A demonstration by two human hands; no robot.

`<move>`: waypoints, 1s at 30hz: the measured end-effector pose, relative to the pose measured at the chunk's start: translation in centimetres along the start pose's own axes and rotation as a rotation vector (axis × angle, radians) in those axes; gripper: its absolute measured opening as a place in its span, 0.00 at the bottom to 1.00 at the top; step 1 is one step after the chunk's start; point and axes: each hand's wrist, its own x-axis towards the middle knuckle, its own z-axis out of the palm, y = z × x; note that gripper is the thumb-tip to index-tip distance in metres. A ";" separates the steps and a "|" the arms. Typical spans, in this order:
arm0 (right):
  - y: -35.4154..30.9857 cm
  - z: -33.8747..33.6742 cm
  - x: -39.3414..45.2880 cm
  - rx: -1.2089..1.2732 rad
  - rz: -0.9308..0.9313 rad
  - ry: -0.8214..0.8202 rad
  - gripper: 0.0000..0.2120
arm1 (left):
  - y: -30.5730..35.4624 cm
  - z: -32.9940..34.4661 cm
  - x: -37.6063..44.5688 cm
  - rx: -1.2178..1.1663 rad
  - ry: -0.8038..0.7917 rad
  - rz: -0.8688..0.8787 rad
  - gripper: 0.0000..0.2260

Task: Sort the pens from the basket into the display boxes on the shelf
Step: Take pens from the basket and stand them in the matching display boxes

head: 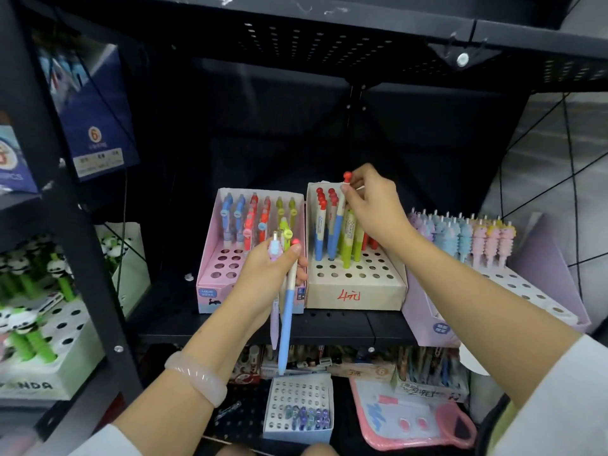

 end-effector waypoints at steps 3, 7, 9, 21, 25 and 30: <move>0.3 0.4 -0.1 -0.110 -0.042 0.018 0.03 | 0.0 -0.1 0.0 -0.035 0.017 0.001 0.03; 1.2 1.1 -0.1 -0.354 -0.019 -0.083 0.10 | -0.1 -0.2 -0.1 -0.077 0.010 0.010 0.04; 1.4 1.4 -0.3 -0.372 0.043 -0.148 0.10 | 0.0 -0.2 0.0 -0.095 0.020 0.013 0.04; -2.2 0.8 -6.4 0.109 0.099 -0.500 0.09 | 0.4 1.0 0.5 -0.148 0.125 0.062 0.09; -2.3 0.8 -7.6 0.155 0.144 -0.644 0.08 | 0.6 1.7 0.5 -0.209 0.145 0.050 0.09; -2.0 0.1 -6.8 0.244 0.130 -0.477 0.06 | 0.5 1.5 0.2 -0.246 0.153 0.064 0.04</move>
